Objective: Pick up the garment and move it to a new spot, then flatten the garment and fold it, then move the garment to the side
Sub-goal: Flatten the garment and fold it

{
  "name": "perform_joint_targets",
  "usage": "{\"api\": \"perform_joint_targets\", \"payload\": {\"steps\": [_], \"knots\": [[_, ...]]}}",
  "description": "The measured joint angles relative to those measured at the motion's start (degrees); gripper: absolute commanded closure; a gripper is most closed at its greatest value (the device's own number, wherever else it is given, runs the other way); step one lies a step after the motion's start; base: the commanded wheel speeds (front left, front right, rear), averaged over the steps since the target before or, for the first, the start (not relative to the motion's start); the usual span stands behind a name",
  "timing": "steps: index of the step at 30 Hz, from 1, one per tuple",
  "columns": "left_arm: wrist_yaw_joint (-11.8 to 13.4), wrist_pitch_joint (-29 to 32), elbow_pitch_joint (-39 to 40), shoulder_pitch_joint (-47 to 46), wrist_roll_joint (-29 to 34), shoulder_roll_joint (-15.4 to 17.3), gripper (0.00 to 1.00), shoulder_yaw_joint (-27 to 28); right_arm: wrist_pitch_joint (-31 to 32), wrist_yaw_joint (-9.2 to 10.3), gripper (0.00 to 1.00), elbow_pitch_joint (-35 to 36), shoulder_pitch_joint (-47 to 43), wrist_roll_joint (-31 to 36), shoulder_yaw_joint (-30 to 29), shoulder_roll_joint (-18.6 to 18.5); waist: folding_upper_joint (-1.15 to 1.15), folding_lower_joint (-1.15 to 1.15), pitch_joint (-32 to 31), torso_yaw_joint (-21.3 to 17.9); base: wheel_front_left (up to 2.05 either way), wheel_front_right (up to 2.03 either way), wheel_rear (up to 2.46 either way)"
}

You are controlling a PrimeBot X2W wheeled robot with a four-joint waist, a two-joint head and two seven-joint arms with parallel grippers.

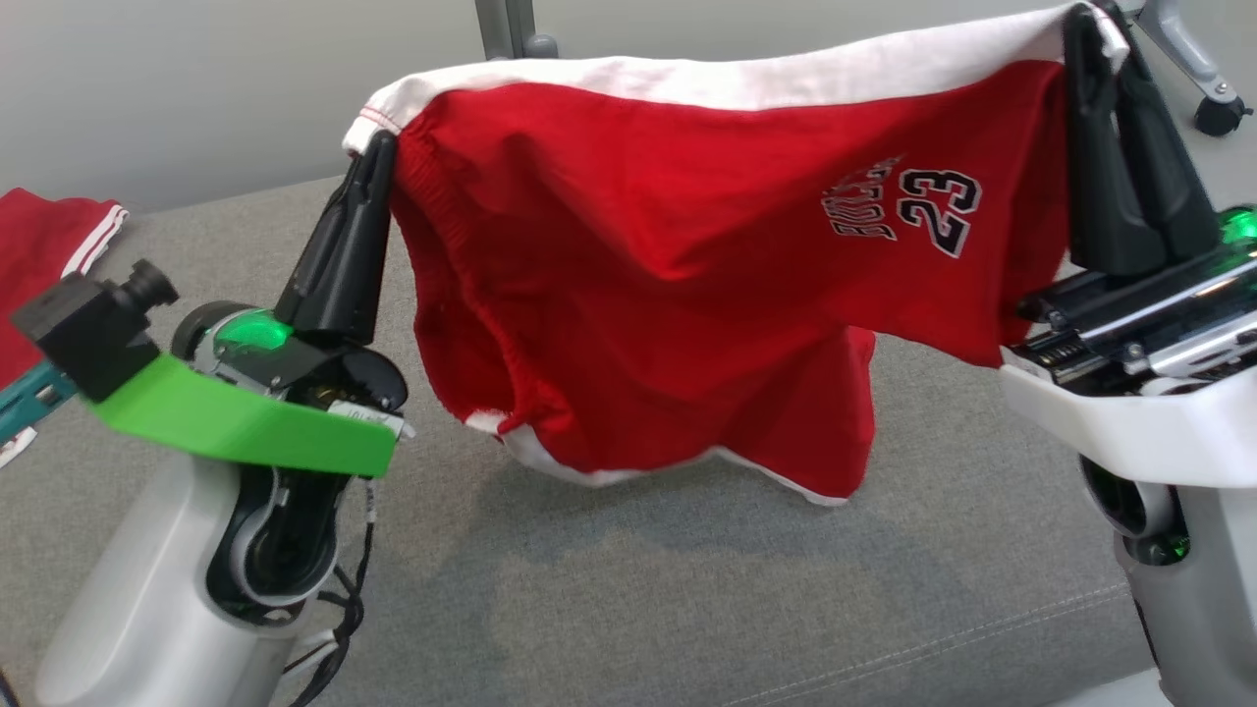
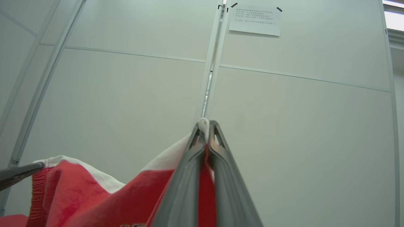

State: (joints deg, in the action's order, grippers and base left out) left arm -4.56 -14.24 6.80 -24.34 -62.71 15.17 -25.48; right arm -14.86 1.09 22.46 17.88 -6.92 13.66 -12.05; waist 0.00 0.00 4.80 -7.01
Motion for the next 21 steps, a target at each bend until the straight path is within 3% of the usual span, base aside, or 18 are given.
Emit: {"api": "perform_joint_targets", "payload": {"steps": [4, 11, 16, 19, 21], "knots": [[2.78, 0.0, 5.49, 3.8, 0.92, 2.54, 1.0, 2.15, -0.08, -1.19, 1.0, 0.16, -3.22, -1.25, -0.79, -1.96, 0.0, 0.0, 0.11, 0.47, 0.0, 0.0, 0.0], [6.2, 4.22, 2.81, 6.26, -0.92, 3.37, 1.0, 0.44, 4.81, -7.81, 1.0, -14.23, -3.76, -9.46, 4.89, -2.36, 0.0, 0.0, 1.52, 1.85, 0.0, 0.0, 0.0], [8.31, 8.95, -7.79, -3.87, -0.44, 4.02, 1.0, -0.26, 12.72, -8.08, 1.0, -27.86, 14.2, -9.92, 4.32, -2.92, 0.0, 0.0, 2.67, 3.91, 0.0, 0.0, 0.0], [8.64, 8.48, -10.16, -16.38, 3.07, 2.87, 1.0, 0.78, 11.67, -7.09, 1.0, -29.15, 29.13, -8.62, -2.26, -2.53, 0.0, 0.0, 2.99, 5.65, 0.0, 0.0, 0.0], [8.62, 7.0, -9.37, -23.21, 3.27, -0.02, 1.0, 2.33, 9.32, -5.88, 1.0, -28.31, 36.26, -9.44, -5.33, -1.35, 0.0, 0.0, 3.01, 6.9, 0.0, 0.0, 0.0]]}}
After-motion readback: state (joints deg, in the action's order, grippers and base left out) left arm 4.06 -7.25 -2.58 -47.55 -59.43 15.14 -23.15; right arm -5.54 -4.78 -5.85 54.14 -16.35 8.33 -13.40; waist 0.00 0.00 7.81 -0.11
